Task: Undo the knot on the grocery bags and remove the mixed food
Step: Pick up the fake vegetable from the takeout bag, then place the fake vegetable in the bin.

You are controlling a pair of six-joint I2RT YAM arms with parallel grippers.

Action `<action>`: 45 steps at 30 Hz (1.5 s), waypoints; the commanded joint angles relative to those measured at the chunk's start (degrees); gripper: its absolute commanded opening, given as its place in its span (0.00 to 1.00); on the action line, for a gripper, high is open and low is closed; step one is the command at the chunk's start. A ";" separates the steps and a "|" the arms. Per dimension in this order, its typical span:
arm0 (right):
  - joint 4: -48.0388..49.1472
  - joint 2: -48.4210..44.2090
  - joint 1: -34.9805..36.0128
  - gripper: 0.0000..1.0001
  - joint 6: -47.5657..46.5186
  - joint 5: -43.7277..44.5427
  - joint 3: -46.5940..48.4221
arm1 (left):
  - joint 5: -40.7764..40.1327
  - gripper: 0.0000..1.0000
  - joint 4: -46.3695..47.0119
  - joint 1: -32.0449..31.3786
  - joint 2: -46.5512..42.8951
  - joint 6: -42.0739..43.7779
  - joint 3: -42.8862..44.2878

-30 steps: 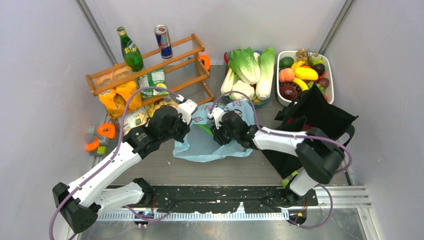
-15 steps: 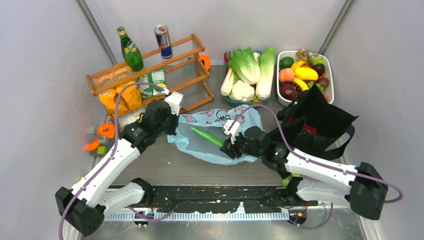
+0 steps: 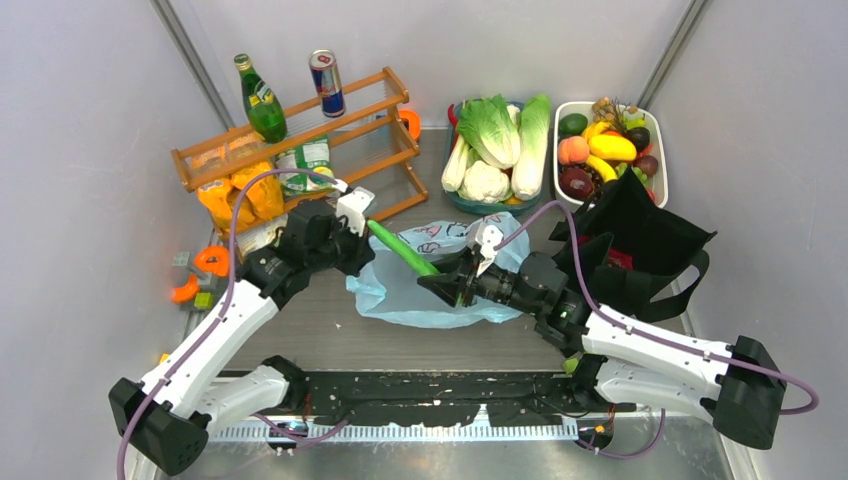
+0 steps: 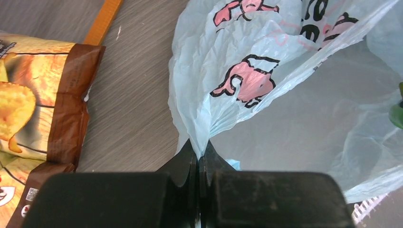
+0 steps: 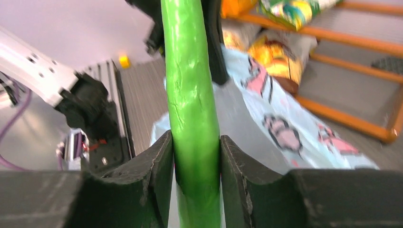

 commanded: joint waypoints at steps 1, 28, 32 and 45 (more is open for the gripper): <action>19.23 1.34 1.80 0.19 4.42 -0.80 2.46 | 3.19 0.00 2.12 -0.38 0.48 1.13 0.19; -15.58 7.29 -12.85 0.14 -0.34 22.00 28.04 | -31.39 0.00 -3.99 -0.15 -19.17 2.78 -7.00; -15.35 13.10 -19.79 0.14 5.39 26.30 30.30 | -31.87 0.00 -0.78 -0.21 -21.69 1.86 -10.42; -19.55 35.61 -34.70 0.11 19.33 38.08 47.50 | -30.01 0.00 -0.17 -0.11 -19.74 2.00 -11.11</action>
